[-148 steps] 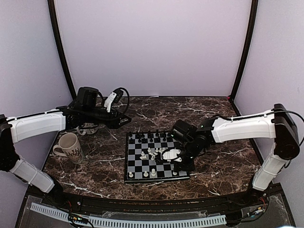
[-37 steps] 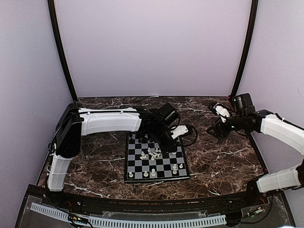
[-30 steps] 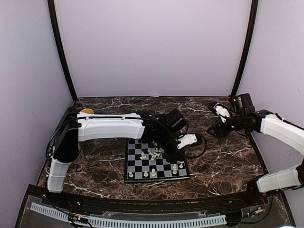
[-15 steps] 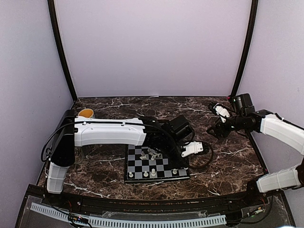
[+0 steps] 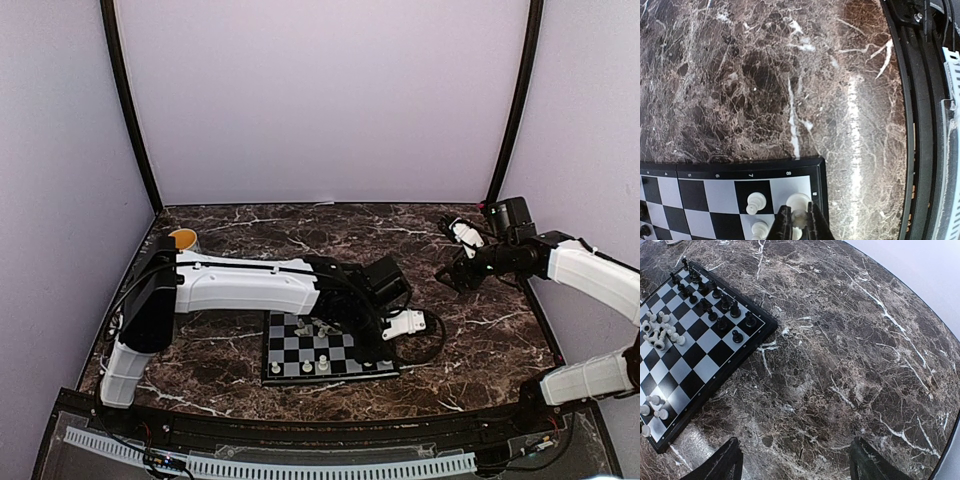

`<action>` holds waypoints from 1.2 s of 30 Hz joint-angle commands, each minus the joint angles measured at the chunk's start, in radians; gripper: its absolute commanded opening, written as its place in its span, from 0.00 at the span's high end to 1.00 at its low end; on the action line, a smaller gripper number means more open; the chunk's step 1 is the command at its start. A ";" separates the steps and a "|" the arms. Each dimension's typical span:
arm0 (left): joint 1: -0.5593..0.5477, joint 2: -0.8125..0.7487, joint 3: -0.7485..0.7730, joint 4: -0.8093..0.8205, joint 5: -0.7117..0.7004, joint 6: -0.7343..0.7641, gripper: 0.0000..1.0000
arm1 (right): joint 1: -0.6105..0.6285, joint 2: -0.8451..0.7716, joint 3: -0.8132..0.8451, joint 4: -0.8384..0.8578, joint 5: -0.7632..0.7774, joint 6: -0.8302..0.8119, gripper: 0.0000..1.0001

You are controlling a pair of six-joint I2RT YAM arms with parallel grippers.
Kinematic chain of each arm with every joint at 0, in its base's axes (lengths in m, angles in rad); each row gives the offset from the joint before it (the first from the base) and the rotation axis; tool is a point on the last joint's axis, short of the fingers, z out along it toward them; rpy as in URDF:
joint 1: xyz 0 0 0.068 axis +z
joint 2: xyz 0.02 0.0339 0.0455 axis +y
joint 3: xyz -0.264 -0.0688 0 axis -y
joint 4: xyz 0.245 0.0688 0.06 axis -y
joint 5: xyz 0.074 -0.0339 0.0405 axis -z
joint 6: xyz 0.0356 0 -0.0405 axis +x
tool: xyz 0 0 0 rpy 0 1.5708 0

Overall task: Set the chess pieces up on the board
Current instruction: Place the rook at h1.

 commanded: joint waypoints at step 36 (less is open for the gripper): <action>0.001 0.007 0.092 -0.082 0.039 -0.003 0.77 | -0.003 0.030 0.007 0.001 -0.023 -0.002 0.27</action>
